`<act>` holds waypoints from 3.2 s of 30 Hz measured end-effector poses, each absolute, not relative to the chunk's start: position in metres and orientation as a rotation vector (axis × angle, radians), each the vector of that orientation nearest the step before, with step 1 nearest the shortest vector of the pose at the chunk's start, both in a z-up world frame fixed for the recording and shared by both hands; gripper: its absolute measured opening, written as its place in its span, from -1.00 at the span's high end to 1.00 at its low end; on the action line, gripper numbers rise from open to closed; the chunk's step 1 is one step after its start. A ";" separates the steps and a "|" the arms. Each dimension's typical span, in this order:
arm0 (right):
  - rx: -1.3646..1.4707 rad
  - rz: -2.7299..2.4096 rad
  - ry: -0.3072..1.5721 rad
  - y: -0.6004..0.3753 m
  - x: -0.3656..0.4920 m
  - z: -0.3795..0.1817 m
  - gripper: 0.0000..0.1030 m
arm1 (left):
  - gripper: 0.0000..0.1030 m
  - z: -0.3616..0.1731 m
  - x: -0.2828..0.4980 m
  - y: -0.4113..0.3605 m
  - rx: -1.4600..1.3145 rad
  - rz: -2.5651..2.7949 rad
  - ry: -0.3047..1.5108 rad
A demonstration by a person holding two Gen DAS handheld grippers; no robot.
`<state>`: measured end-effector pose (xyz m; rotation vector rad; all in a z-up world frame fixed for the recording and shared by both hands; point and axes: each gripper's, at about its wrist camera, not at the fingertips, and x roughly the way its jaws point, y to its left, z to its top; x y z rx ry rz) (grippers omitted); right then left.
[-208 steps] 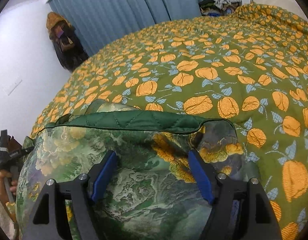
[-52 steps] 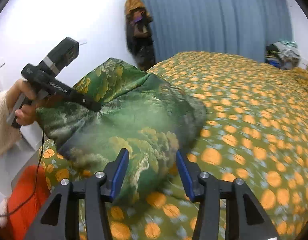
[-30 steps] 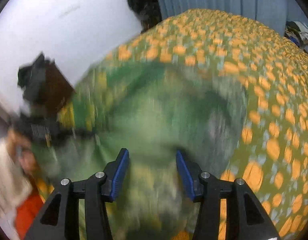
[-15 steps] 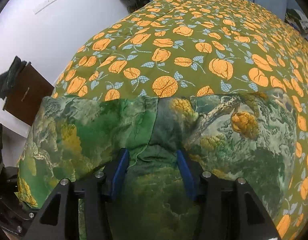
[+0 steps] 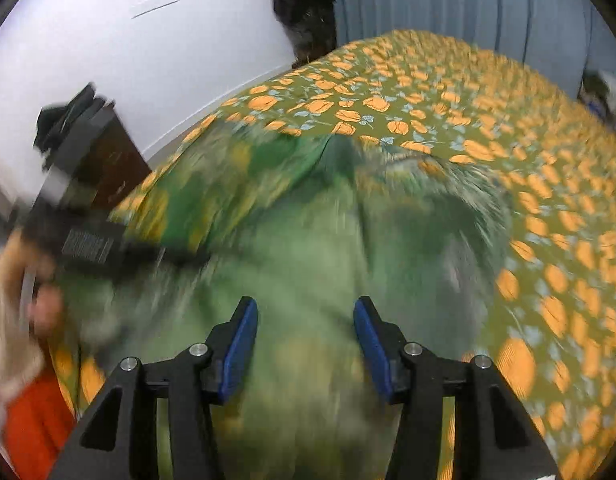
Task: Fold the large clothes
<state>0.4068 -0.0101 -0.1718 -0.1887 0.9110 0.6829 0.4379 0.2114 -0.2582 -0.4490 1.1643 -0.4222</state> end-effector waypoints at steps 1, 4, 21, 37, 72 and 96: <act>-0.196 0.674 0.895 -0.016 0.389 -0.172 -0.02 | -0.03 -0.258 0.437 0.211 -0.448 -0.423 1.164; -0.169 0.644 0.865 -0.033 0.354 -0.170 -0.02 | -0.03 -0.257 0.436 0.209 -0.444 -0.422 1.163; -0.027 0.593 1.009 -0.063 0.341 -0.180 -0.02 | -0.06 -0.252 0.439 0.202 -0.439 -0.420 1.169; 0.040 0.517 1.111 -0.059 0.366 -0.223 -0.26 | -0.29 -0.250 0.433 0.208 -0.474 -0.424 1.120; -0.008 0.336 0.881 -0.109 0.316 -0.156 -0.44 | -0.94 -0.136 0.363 0.185 0.135 0.153 0.856; 0.587 0.605 1.100 -0.141 0.415 -0.228 -0.44 | -0.99 -0.270 0.435 0.262 -0.651 -0.487 1.203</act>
